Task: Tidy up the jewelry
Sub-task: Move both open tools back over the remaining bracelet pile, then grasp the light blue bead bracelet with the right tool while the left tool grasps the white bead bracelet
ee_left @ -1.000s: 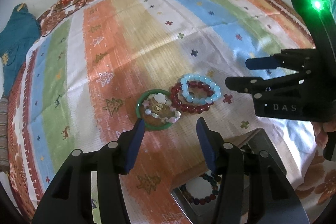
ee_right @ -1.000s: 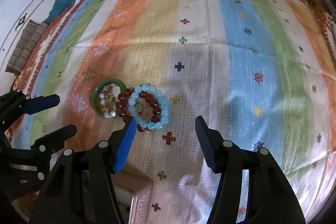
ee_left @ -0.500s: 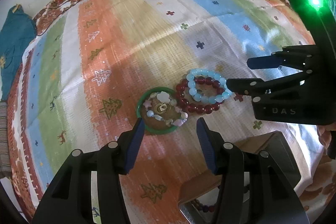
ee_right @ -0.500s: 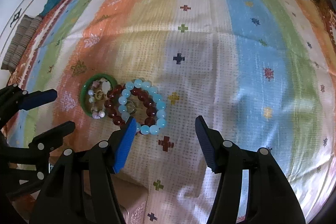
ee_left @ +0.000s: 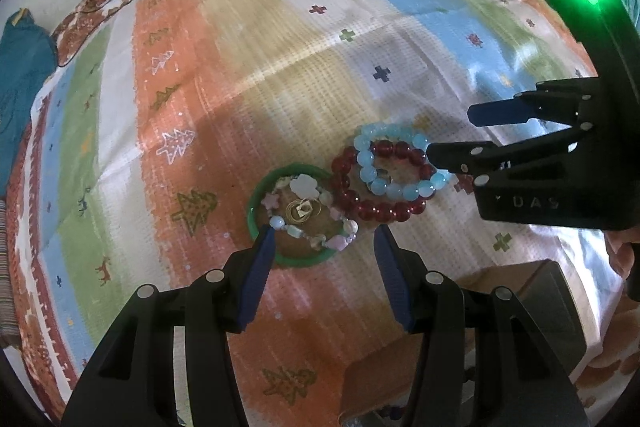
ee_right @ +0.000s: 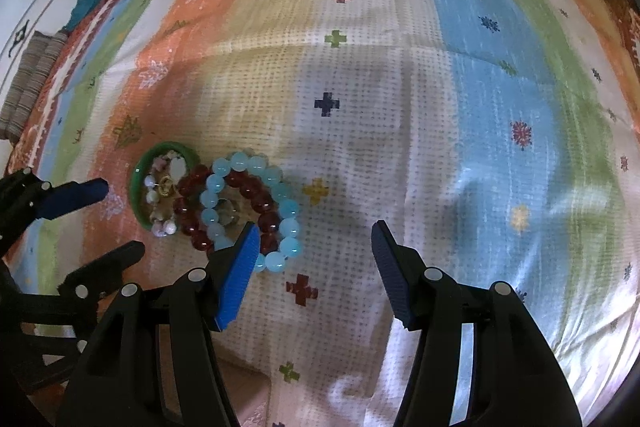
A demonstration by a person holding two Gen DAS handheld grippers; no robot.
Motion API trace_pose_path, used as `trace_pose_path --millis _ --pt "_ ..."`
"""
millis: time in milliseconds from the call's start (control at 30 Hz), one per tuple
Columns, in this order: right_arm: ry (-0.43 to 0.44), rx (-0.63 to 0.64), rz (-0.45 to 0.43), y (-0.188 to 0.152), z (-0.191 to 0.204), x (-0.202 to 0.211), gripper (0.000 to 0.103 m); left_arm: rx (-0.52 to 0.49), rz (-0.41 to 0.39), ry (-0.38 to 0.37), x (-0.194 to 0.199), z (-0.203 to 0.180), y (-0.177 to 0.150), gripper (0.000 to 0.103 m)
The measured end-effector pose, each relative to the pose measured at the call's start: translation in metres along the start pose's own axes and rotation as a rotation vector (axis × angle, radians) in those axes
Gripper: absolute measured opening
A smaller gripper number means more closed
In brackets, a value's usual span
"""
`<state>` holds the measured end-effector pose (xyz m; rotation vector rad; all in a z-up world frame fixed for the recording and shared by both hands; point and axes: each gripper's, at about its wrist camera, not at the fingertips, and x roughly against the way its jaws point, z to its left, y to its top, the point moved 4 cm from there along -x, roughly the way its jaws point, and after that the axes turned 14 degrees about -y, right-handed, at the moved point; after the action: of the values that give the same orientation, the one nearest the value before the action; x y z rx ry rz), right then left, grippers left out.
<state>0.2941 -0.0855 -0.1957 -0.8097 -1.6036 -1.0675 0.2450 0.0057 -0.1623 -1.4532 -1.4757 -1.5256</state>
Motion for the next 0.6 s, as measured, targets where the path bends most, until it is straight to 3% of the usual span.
trace_pose_path --millis 333,433,500,600 --pt "0.004 0.01 0.02 0.002 0.0 -0.011 0.047 -0.017 0.043 -0.018 -0.019 -0.003 0.003 0.05" --pt "0.001 0.02 0.02 0.003 0.001 -0.013 0.047 -0.012 0.053 -0.021 -0.024 0.0 0.004 0.042" --pt "-0.005 0.026 0.019 0.005 0.003 -0.015 0.047 -0.019 0.067 -0.021 -0.028 0.0 0.003 0.031" --pt "-0.017 0.043 0.016 0.007 0.006 -0.018 0.043 -0.024 0.072 -0.015 -0.031 0.0 0.003 0.027"
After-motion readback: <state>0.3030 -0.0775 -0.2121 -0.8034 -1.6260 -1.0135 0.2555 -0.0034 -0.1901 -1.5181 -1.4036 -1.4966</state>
